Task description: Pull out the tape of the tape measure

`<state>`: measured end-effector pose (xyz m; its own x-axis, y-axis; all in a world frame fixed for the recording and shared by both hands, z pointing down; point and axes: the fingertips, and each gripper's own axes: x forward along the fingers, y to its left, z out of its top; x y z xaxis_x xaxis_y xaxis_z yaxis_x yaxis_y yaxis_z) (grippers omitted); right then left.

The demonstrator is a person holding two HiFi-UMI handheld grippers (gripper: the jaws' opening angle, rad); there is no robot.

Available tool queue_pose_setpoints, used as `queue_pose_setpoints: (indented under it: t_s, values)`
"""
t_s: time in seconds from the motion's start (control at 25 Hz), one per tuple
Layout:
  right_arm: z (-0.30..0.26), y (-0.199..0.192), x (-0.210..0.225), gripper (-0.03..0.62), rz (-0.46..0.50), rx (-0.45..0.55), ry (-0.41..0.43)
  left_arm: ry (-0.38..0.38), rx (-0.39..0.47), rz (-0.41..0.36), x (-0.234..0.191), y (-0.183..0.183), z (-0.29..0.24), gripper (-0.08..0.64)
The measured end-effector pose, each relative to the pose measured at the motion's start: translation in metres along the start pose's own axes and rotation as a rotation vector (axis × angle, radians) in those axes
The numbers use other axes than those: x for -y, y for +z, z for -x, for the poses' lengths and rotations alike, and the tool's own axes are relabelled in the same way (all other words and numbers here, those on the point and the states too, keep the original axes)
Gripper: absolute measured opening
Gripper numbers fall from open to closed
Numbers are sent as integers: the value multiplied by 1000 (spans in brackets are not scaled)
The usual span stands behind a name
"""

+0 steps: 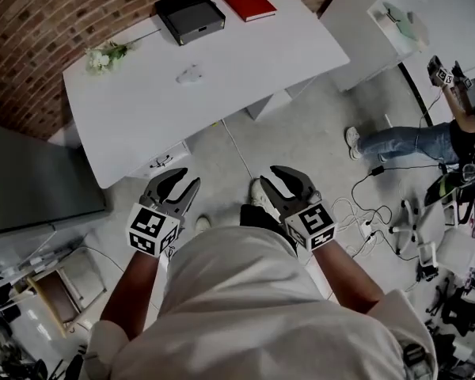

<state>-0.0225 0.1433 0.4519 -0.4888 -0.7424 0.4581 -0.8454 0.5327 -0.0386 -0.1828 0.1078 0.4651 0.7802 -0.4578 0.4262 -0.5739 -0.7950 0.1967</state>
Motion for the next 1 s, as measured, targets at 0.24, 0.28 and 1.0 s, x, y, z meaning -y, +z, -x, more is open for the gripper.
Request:
queue_pose_setpoints:
  t_s: [0.24, 0.28, 1.0]
  values:
    - [-10, 12, 89, 126, 58, -12, 119, 98, -6, 45, 2, 42, -71, 135]
    - [-9, 13, 105, 126, 68, -14, 133, 113, -5, 47, 3, 50, -83, 135]
    - [-58, 22, 221, 124, 88, 9, 322, 316, -93, 31, -73, 82, -174, 135]
